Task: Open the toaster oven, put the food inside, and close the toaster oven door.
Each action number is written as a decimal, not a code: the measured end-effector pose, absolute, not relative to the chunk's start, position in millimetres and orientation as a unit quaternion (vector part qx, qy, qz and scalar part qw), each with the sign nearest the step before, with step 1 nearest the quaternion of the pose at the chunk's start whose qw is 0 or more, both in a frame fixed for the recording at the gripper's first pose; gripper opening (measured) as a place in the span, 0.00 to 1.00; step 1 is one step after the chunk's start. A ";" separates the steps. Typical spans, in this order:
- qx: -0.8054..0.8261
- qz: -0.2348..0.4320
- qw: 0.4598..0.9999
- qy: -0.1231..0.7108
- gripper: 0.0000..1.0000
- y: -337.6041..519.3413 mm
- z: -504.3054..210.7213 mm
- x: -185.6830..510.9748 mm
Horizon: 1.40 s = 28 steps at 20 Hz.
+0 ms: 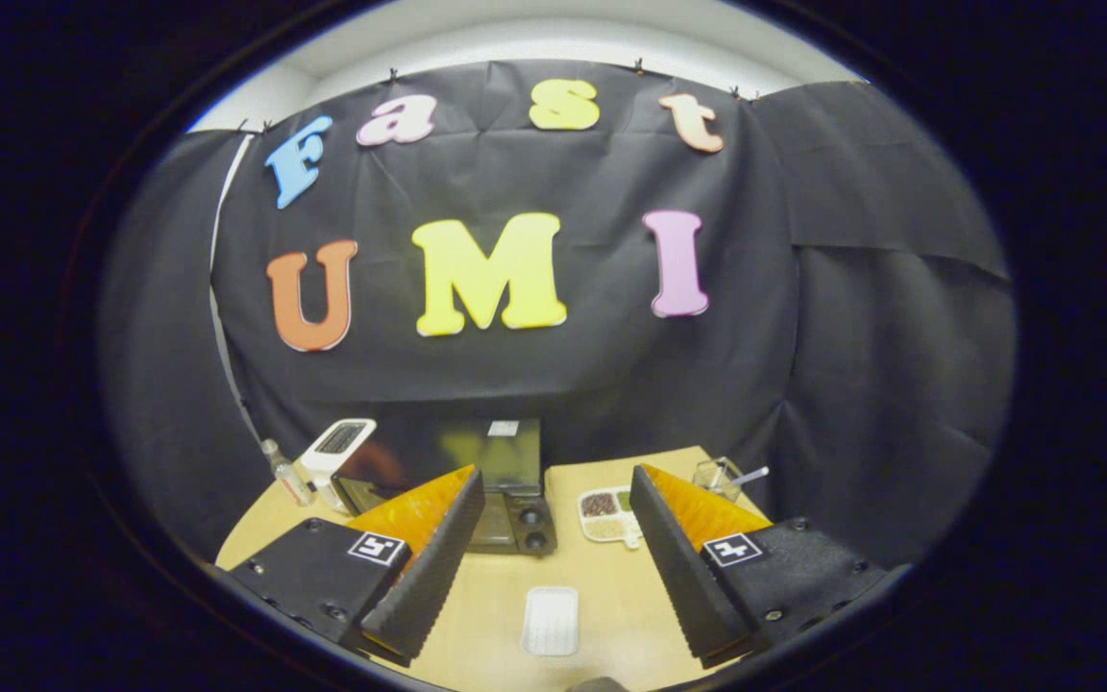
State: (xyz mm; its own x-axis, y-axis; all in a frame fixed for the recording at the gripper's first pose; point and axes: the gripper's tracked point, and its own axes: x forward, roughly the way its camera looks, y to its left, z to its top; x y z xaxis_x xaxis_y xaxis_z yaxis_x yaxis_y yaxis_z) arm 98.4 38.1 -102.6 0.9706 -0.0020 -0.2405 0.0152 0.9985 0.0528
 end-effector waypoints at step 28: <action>0.015 0.013 0.999 0.035 0.99 -69.9 -14.8 28.2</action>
